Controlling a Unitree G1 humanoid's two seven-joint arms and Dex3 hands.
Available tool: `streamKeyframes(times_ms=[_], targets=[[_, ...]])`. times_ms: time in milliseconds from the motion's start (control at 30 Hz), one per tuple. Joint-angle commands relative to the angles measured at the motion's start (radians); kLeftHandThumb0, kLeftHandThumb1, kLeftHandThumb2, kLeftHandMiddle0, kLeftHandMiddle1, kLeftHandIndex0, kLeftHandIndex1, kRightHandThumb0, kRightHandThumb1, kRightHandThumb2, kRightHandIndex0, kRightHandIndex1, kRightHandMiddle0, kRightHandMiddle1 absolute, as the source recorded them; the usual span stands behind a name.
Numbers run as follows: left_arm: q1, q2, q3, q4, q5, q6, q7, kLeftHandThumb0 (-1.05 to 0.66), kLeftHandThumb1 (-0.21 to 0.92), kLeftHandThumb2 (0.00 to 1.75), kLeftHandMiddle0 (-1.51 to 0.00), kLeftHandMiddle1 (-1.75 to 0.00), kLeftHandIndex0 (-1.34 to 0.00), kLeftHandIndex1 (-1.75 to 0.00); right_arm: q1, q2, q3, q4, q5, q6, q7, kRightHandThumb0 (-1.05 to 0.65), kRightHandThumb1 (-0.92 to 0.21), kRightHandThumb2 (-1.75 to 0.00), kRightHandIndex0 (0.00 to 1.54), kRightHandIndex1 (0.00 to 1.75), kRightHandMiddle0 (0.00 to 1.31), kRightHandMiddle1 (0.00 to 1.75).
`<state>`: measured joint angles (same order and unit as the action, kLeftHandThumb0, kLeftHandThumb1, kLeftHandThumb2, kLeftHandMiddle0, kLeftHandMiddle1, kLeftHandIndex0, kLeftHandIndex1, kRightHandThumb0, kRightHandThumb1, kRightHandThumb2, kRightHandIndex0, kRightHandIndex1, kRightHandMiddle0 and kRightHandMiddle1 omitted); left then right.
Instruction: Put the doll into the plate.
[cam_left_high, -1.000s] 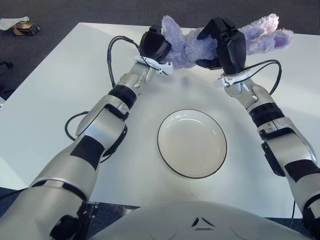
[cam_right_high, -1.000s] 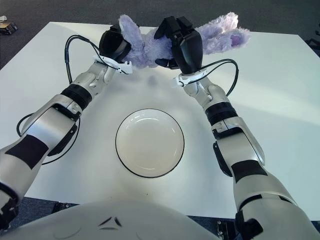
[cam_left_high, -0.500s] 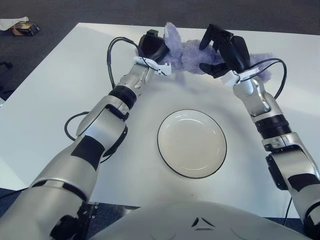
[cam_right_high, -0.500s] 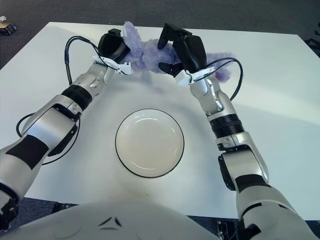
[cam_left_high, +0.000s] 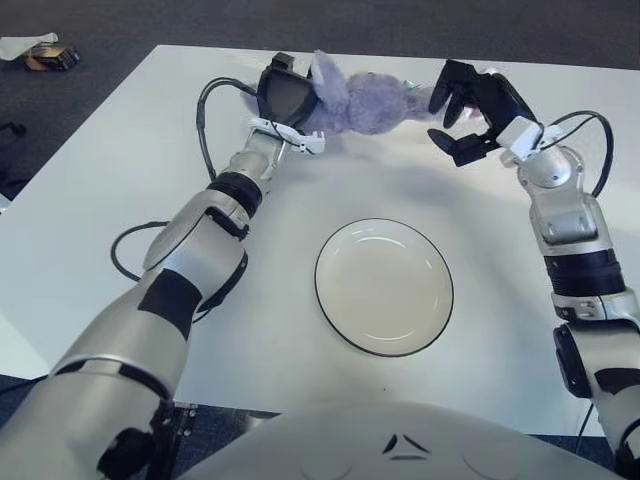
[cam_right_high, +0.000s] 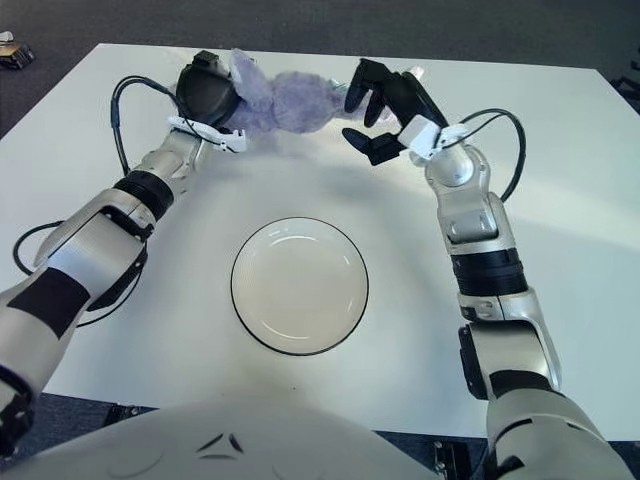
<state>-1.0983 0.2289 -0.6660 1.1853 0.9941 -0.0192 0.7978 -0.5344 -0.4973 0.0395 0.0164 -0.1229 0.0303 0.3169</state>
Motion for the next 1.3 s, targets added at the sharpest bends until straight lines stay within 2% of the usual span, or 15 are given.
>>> streamKeyframes(times_ms=[0,33,100,167,333,467,600,900,1000,1167,1267], targets=[[-0.041,0.018,-0.021,0.011,0.022,-0.001,0.091,-0.46,0.39,1.23,-1.35,-1.75,-0.56,-1.75,-0.007,0.018,-0.056,-0.043,0.115,0.132,0.06,-0.27,-0.59,-0.88,0.42,1.44,0.41,1.66],[-0.042,0.021,-0.023,0.013,0.025,-0.002,0.108,-0.46,0.4,1.22,-1.34,-1.75,-0.55,-1.75,-0.013,0.025,-0.068,-0.049,0.152,0.177,0.079,-0.32,-0.61,-0.84,0.39,1.46,0.43,1.64],[-0.041,0.03,-0.029,0.017,0.03,-0.008,0.161,-0.45,0.43,1.19,-1.34,-1.75,-0.53,-1.75,-0.04,0.029,-0.104,-0.072,0.244,0.328,0.116,-0.36,-0.66,-0.78,0.36,1.48,0.42,1.63],[-0.041,0.037,-0.034,0.019,0.035,-0.014,0.202,-0.44,0.44,1.17,-1.34,-1.75,-0.52,-1.75,-0.063,0.028,-0.123,-0.084,0.29,0.426,0.128,-0.37,-0.69,-0.74,0.35,1.49,0.4,1.64],[-0.042,0.059,-0.048,0.034,0.053,-0.033,0.337,-0.44,0.45,1.15,-1.34,-1.75,-0.51,-1.75,-0.126,0.001,-0.16,-0.062,0.359,0.57,0.151,-0.37,-0.75,-0.67,0.34,1.49,0.37,1.65],[-0.05,0.077,-0.062,0.058,0.072,-0.049,0.472,-0.44,0.45,1.15,-1.35,-1.75,-0.51,-1.75,-0.172,-0.028,-0.174,-0.031,0.386,0.643,0.176,-0.37,-0.73,-0.73,0.36,1.48,0.34,1.69],[-0.06,0.088,-0.078,0.081,0.086,-0.059,0.572,-0.44,0.45,1.15,-1.36,-1.75,-0.51,-1.75,-0.203,-0.048,-0.177,0.003,0.396,0.679,0.196,-0.38,-0.69,-0.82,0.38,1.44,0.34,1.73],[-0.095,0.117,-0.131,0.101,0.13,-0.103,0.78,-0.45,0.4,1.21,-1.36,-1.75,-0.55,-1.75,-0.289,-0.067,-0.156,0.15,0.386,0.675,0.238,-0.4,-0.62,-0.9,0.31,1.28,0.39,1.72],[-0.103,0.12,-0.143,0.102,0.14,-0.115,0.813,-0.46,0.39,1.23,-1.37,-1.75,-0.56,-1.75,-0.316,-0.05,-0.123,0.132,0.364,0.689,0.215,-0.4,-0.61,-0.9,0.33,1.21,0.41,1.71],[-0.108,0.119,-0.145,0.089,0.149,-0.117,0.817,-0.46,0.37,1.25,-1.38,-1.75,-0.57,-1.75,-0.309,-0.046,-0.106,0.135,0.336,0.62,0.205,-0.39,-0.64,-0.85,0.35,1.12,0.4,1.7],[-0.11,0.116,-0.146,0.087,0.154,-0.117,0.817,-0.46,0.37,1.26,-1.38,-1.75,-0.58,-1.75,-0.31,-0.039,-0.103,0.141,0.327,0.599,0.202,-0.38,-0.7,-0.76,0.33,1.02,0.37,1.68]])
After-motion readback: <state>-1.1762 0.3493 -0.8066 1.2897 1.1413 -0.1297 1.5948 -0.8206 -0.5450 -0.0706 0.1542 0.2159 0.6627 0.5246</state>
